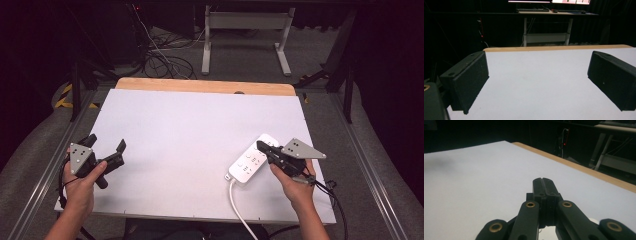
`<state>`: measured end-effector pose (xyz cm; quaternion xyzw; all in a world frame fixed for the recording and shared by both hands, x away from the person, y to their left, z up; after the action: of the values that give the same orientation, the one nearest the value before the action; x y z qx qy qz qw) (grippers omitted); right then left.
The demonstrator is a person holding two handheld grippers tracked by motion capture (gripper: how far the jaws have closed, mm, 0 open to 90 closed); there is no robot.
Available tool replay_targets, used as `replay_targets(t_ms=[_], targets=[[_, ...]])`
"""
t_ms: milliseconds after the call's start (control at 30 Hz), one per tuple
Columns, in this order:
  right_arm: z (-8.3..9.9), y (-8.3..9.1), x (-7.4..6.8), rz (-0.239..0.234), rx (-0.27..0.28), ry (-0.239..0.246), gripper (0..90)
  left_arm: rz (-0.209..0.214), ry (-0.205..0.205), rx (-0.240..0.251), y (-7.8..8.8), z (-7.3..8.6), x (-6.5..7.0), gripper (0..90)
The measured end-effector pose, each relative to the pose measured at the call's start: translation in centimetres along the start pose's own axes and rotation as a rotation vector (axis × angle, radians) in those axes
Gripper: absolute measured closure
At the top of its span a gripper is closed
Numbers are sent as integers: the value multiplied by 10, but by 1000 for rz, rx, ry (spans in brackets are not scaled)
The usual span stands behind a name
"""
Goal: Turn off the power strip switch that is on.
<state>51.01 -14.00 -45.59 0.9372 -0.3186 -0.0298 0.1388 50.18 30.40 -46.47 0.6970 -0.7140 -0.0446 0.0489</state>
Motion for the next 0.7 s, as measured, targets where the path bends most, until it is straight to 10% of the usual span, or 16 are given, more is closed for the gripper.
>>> replay_targets(t_ms=[700], targets=[[47, -40, -25, -127, -258, 27, 900, 0, 1, -10, 0, 2, -1, 42]])
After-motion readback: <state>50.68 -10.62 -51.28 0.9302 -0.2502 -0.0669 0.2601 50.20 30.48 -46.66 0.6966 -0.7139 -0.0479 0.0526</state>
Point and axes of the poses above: each handheld gripper's, and its own axes: y roughly backward along the jaws, z roughly out of its underside, x roughly to its right, the point moved 10 cm from there along -y, roughly forward along the jaws, and after that the axes turned 9 degrees about -z, right-handed, at the moved point
